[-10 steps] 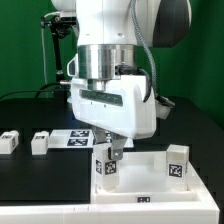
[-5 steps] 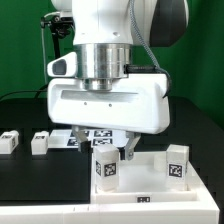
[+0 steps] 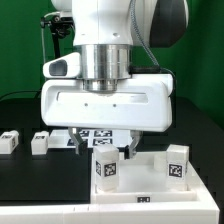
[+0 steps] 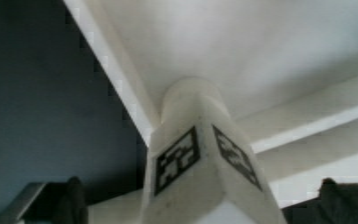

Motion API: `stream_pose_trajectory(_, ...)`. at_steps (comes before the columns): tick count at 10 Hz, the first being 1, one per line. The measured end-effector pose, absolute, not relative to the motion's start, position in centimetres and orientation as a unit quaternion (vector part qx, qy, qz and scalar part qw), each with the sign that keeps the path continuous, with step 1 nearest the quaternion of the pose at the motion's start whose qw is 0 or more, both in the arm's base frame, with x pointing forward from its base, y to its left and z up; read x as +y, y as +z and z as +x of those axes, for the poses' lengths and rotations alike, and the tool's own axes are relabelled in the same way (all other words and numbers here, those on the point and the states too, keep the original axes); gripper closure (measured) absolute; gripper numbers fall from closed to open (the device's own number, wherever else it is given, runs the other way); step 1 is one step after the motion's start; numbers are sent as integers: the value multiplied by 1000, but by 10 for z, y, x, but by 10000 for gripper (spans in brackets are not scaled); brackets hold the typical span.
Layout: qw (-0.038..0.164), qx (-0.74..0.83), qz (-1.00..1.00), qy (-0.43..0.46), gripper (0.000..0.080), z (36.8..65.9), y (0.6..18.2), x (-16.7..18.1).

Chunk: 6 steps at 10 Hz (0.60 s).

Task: Assemble square table

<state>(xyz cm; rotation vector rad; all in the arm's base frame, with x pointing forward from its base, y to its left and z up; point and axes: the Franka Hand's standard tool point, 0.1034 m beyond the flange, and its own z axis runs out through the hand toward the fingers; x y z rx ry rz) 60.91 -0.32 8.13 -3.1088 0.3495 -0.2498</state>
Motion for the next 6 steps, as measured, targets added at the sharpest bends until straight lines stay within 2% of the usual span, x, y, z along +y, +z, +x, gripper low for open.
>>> stream_pose_trajectory(3, -18, -71, -994, -78, 150, 611, 82, -6)
stream_pose_trajectory(5, -20, -101, -992, -78, 150, 611, 82, -6)
stream_pose_trajectory(6, -20, -99, -992, -78, 259, 611, 82, -6)
